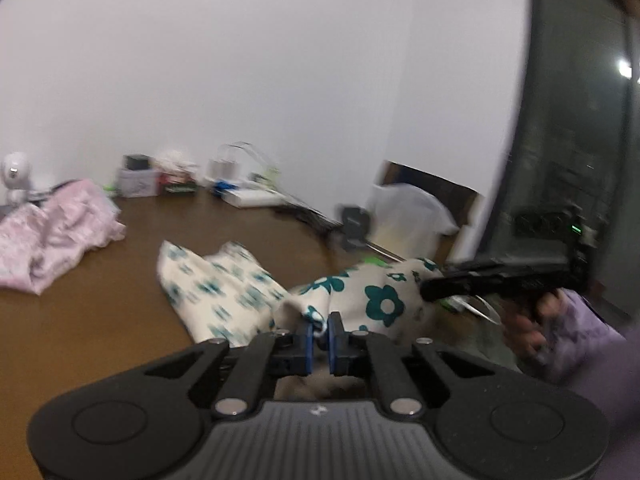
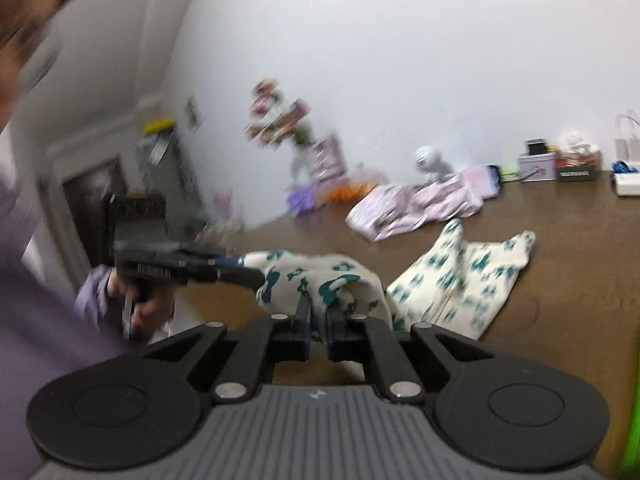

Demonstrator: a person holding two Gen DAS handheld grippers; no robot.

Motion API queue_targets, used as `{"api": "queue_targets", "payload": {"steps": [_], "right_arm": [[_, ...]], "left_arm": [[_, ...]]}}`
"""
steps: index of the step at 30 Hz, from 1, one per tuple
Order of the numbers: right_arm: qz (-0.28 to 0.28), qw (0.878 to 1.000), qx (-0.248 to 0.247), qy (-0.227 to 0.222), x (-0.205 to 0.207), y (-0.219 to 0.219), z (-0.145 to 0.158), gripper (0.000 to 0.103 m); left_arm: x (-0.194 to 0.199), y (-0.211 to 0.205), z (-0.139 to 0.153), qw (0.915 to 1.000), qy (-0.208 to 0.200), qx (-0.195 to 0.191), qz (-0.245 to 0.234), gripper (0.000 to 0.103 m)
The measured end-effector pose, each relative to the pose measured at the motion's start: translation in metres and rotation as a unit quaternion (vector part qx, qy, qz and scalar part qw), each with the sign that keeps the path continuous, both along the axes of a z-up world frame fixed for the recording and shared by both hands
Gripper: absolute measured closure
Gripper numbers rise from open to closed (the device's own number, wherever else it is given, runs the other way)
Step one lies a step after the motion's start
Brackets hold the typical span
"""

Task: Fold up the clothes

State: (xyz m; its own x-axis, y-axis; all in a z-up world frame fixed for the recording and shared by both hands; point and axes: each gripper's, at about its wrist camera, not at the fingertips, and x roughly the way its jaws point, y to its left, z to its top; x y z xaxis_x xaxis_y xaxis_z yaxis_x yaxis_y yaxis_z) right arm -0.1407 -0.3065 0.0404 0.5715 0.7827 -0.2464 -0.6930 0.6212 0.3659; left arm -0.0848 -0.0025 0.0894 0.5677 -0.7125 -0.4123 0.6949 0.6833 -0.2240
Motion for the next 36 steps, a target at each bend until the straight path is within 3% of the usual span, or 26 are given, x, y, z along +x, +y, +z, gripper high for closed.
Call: {"api": "queue_targets", "payload": {"steps": [5,10,13,14,16,19,21,25,28,33,36], "right_arm": [[-0.105,0.993,-0.028,0.047,0.075,0.02,-0.009,0.096],[-0.164,0.974,-0.114,0.103,0.125,0.047,-0.04,0.096],[-0.17,0.972,-0.127,0.101,0.122,0.044,-0.043,0.092],[-0.175,0.972,-0.13,0.089,0.116,0.041,-0.037,0.08],[-0.193,0.97,-0.134,0.056,0.101,0.033,-0.021,0.073],[-0.198,0.97,-0.13,0.044,0.102,0.035,-0.007,0.078],[-0.189,0.97,-0.141,0.063,0.115,0.047,-0.014,0.087],[-0.198,0.963,-0.153,0.103,0.133,0.055,-0.043,0.087],[-0.228,0.962,-0.112,0.096,0.116,0.029,-0.038,0.054],[-0.201,0.971,-0.108,0.068,0.114,0.04,-0.025,0.07],[-0.207,0.96,-0.161,0.097,0.141,0.069,-0.044,0.08]], "left_arm": [[0.087,-0.029,-0.024,0.996,0.056,0.037,0.059,0.096],[0.109,-0.04,-0.054,0.9911,0.083,0.07,0.076,0.096],[0.099,-0.024,-0.051,0.9908,0.075,0.068,0.09,0.088],[0.094,-0.018,-0.045,0.9908,0.064,0.067,0.099,0.08],[0.085,-0.019,-0.027,0.9911,0.029,0.059,0.116,0.075],[0.079,-0.041,-0.011,0.9921,-0.014,0.062,0.108,0.075],[0.082,-0.065,-0.022,0.9907,-0.02,0.103,0.086,0.074],[0.087,-0.085,-0.055,0.9832,-0.003,0.164,0.081,0.074],[0.084,-0.079,-0.065,0.9845,0.013,0.152,0.087,0.075],[0.086,-0.079,-0.068,0.9855,0.02,0.145,0.087,0.074],[0.089,-0.072,-0.067,0.9869,0.034,0.131,0.088,0.074]]}}
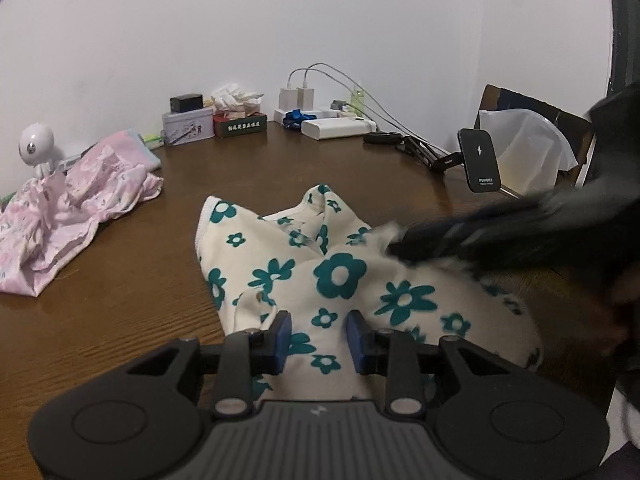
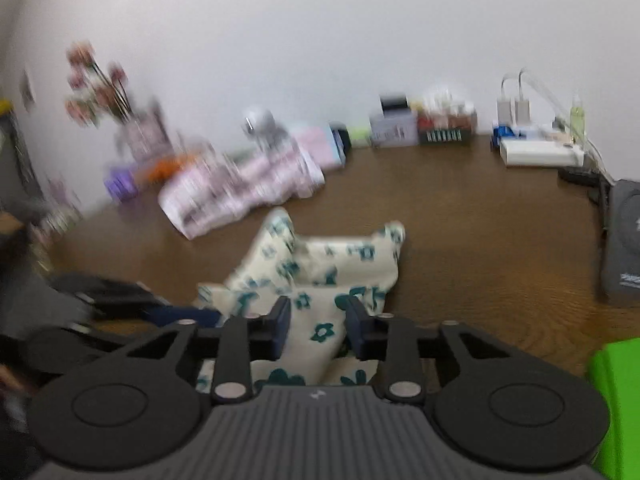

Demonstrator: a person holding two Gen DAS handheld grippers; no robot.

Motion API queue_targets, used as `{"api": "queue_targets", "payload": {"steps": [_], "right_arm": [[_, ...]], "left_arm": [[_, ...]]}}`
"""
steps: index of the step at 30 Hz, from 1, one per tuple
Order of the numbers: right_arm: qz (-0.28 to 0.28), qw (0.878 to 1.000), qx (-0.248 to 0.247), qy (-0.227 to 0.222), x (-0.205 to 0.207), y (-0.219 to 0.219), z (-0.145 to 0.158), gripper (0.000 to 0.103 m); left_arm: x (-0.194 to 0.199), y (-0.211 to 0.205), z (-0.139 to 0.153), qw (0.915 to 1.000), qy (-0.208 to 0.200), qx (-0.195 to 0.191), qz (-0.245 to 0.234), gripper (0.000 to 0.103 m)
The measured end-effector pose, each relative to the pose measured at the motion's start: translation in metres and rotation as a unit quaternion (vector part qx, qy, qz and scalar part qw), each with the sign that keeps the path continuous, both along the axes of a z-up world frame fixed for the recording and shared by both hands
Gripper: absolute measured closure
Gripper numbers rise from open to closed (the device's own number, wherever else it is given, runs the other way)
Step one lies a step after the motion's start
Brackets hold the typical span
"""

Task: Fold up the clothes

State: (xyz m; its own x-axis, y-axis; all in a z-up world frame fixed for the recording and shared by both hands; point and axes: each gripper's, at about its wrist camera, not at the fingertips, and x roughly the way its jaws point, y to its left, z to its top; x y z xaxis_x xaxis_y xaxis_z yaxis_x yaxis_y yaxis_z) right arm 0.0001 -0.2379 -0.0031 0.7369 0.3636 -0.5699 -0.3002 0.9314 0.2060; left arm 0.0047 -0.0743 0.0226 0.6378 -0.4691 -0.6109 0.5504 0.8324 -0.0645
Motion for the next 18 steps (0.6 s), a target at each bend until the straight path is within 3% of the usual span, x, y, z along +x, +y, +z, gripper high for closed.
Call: {"api": "queue_targets", "payload": {"steps": [3,4,5,7,10,13,16,18], "right_arm": [[-0.019,0.999,0.037,0.018,0.006,-0.008,-0.008,0.081],[-0.021,0.998,0.062,0.018,0.002,-0.016,-0.004,0.078],[-0.021,0.996,0.085,0.019,-0.003,-0.025,0.0,0.068],[-0.016,0.992,0.122,0.02,-0.019,-0.044,0.005,0.053],[-0.007,0.99,0.138,0.034,-0.04,-0.053,0.0,0.045],[0.009,0.988,0.148,0.054,-0.051,-0.044,-0.008,0.044],[0.013,0.981,0.18,0.074,-0.045,-0.037,-0.019,0.081],[0.011,0.971,0.222,0.089,-0.042,-0.042,-0.022,0.088]], "left_arm": [[-0.005,0.015,0.005,0.9992,0.008,-0.039,0.005,0.072],[-0.01,0.022,0.007,0.9985,0.007,-0.053,0.007,0.065],[-0.014,0.027,0.009,0.998,0.004,-0.061,0.012,0.056],[-0.023,0.038,0.011,0.9972,-0.001,-0.07,0.028,0.051],[-0.026,0.042,0.006,0.9948,0.021,-0.096,0.028,0.051],[-0.028,0.04,0.0,0.9931,0.039,-0.108,0.021,0.053],[-0.031,0.037,-0.004,0.9923,0.049,-0.112,0.021,0.075],[-0.038,0.039,-0.001,0.9917,0.046,-0.119,0.019,0.078]]}}
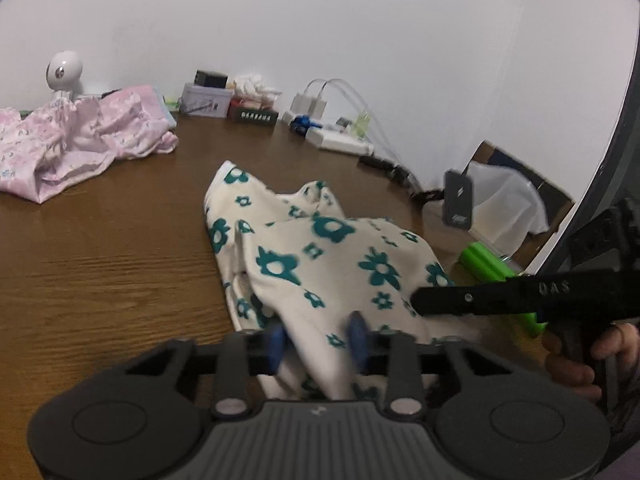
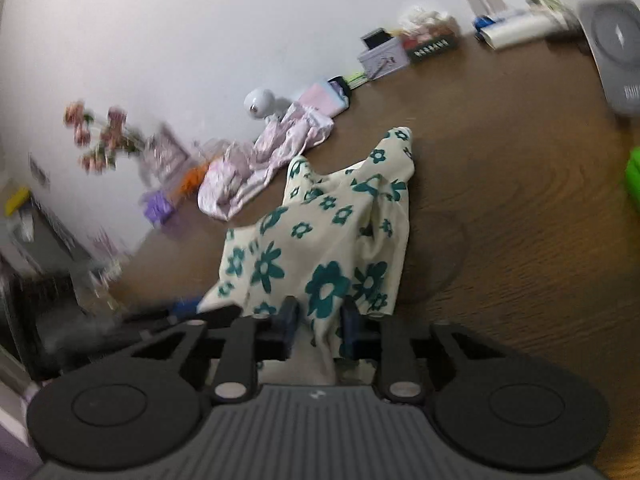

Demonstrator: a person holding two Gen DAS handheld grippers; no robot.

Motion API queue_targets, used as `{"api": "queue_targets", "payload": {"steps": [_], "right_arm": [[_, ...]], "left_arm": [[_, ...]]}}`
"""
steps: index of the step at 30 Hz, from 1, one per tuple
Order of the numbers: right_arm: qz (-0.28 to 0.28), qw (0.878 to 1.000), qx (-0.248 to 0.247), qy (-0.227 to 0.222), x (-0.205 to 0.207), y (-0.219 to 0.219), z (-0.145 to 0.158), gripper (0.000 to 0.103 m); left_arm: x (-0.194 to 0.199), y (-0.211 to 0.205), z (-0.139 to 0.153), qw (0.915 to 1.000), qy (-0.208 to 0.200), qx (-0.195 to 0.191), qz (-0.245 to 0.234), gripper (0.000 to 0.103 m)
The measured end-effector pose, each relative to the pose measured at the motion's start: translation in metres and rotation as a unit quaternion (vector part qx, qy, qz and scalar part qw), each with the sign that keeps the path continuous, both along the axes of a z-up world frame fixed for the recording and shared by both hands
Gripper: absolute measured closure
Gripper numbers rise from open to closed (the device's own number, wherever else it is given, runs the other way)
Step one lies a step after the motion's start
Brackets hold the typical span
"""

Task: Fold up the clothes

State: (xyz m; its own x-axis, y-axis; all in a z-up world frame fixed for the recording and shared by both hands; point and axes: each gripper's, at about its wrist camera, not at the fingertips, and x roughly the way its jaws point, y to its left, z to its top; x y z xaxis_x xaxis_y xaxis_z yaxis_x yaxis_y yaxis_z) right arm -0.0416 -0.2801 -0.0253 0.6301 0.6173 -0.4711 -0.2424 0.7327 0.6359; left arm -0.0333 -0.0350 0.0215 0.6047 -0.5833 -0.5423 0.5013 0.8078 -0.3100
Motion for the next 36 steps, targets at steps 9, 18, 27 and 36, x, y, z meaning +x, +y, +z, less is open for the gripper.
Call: {"api": "queue_targets", "payload": {"steps": [9,18,27,36], "right_arm": [[0.029,1.0,0.001,-0.007,-0.012,-0.009,0.0,0.051],[0.143,0.959,-0.191,-0.153,-0.062,0.02,0.004,0.055],[0.162,0.949,-0.197,-0.187,-0.068,0.021,0.005,0.095],[0.18,0.959,-0.015,-0.219,-0.108,-0.02,0.052,0.098]], "left_arm": [[-0.027,0.012,0.001,0.9994,-0.03,0.015,-0.01,0.046],[-0.057,-0.009,-0.007,0.9864,-0.113,0.092,-0.075,0.037],[-0.069,-0.008,-0.007,0.9857,-0.109,0.071,-0.107,0.096],[-0.089,0.045,0.053,0.9854,-0.091,-0.124,-0.073,0.099]]}}
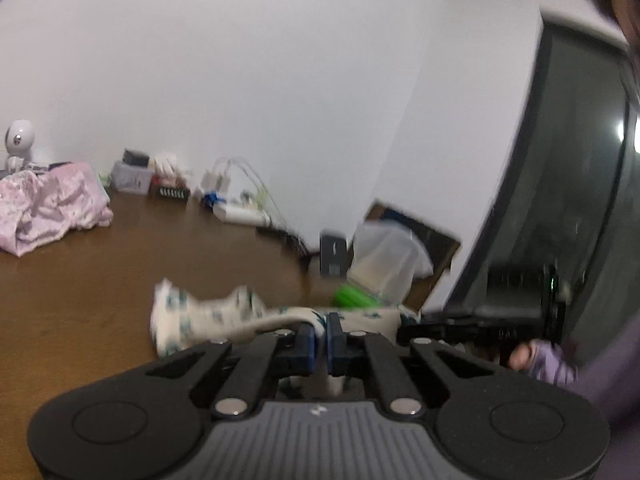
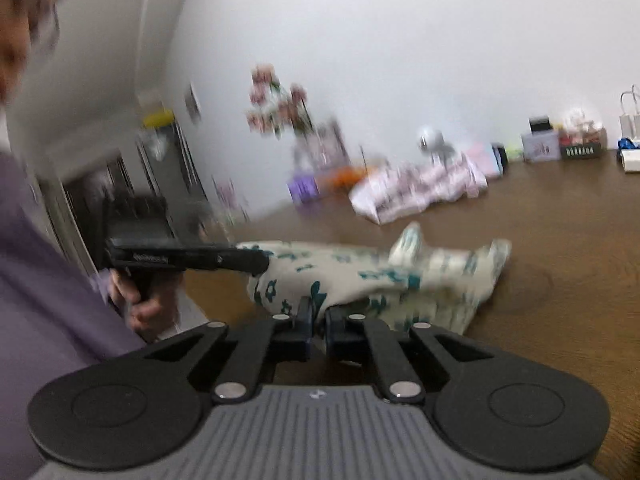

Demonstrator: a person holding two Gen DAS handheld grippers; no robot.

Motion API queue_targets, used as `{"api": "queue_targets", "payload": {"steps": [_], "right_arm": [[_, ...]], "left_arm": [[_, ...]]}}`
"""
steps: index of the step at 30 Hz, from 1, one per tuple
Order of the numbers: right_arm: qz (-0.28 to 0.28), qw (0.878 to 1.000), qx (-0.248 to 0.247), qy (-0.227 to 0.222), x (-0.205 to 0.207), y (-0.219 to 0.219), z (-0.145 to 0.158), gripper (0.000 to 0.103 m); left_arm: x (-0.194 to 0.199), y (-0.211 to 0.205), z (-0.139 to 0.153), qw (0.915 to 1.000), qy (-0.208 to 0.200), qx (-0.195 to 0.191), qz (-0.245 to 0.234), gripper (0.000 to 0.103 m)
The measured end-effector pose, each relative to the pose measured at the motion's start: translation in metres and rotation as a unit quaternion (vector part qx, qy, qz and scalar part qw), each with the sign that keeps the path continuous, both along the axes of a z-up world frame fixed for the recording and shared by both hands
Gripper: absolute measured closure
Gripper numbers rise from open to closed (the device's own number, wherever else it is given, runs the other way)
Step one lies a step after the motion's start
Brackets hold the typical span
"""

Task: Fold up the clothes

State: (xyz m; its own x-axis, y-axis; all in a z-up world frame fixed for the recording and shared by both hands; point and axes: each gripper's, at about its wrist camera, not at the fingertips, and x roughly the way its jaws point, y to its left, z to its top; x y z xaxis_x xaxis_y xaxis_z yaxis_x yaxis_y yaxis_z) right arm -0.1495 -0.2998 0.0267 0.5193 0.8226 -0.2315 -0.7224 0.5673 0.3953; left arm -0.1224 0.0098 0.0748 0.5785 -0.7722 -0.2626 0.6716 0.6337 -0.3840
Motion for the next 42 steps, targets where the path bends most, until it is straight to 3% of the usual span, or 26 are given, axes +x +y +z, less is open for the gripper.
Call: {"api": "queue_targets", "payload": {"steps": [5,10,12,14,15,18,21,23,25,29,31,34,37,42], "right_arm": [[-0.068,0.996,0.043,0.03,0.054,0.001,0.012,0.098],[-0.152,0.987,0.0,0.054,0.129,0.027,0.01,0.096],[-0.189,0.98,-0.048,0.047,0.149,0.042,0.006,0.091],[-0.23,0.968,-0.094,0.041,0.162,0.055,-0.001,0.069],[-0.239,0.965,-0.102,0.041,0.163,0.055,-0.002,0.069],[-0.236,0.968,-0.079,0.041,0.147,0.038,0.007,0.069],[-0.219,0.974,-0.05,0.032,0.116,0.028,0.016,0.069],[-0.197,0.978,-0.056,0.035,0.105,0.041,0.013,0.078],[-0.201,0.975,-0.095,0.03,0.109,0.063,0.003,0.078],[-0.236,0.955,-0.177,0.027,0.137,0.095,-0.021,0.081],[-0.234,0.954,-0.185,0.035,0.144,0.099,-0.027,0.081],[-0.226,0.956,-0.185,0.043,0.152,0.101,-0.035,0.077],[-0.231,0.955,-0.18,0.05,0.15,0.095,-0.033,0.067],[-0.232,0.958,-0.154,0.063,0.127,0.074,-0.019,0.067]], "left_arm": [[0.062,-0.013,0.007,0.9965,0.034,0.011,0.075,0.099],[0.128,-0.018,-0.009,0.9848,0.086,0.037,0.146,0.098],[0.145,-0.017,-0.021,0.9784,0.106,0.051,0.17,0.091],[0.161,-0.016,-0.032,0.9709,0.125,0.065,0.194,0.075],[0.163,-0.012,-0.033,0.9686,0.131,0.064,0.201,0.072],[0.14,0.006,-0.016,0.9716,0.11,0.04,0.205,0.066],[0.104,-0.01,0.004,0.9827,0.036,0.042,0.177,0.059],[0.096,-0.034,0.003,0.9854,0.003,0.078,0.151,0.059],[0.095,-0.059,-0.003,0.983,-0.017,0.123,0.135,0.059],[0.102,-0.081,-0.022,0.9748,-0.01,0.192,0.112,0.058],[0.106,-0.082,-0.031,0.9697,-0.003,0.21,0.125,0.055],[0.113,-0.074,-0.042,0.9699,0.026,0.202,0.134,0.055],[0.115,-0.074,-0.054,0.9697,0.026,0.197,0.142,0.055],[0.123,-0.076,-0.064,0.971,0.031,0.187,0.145,0.056]]}}
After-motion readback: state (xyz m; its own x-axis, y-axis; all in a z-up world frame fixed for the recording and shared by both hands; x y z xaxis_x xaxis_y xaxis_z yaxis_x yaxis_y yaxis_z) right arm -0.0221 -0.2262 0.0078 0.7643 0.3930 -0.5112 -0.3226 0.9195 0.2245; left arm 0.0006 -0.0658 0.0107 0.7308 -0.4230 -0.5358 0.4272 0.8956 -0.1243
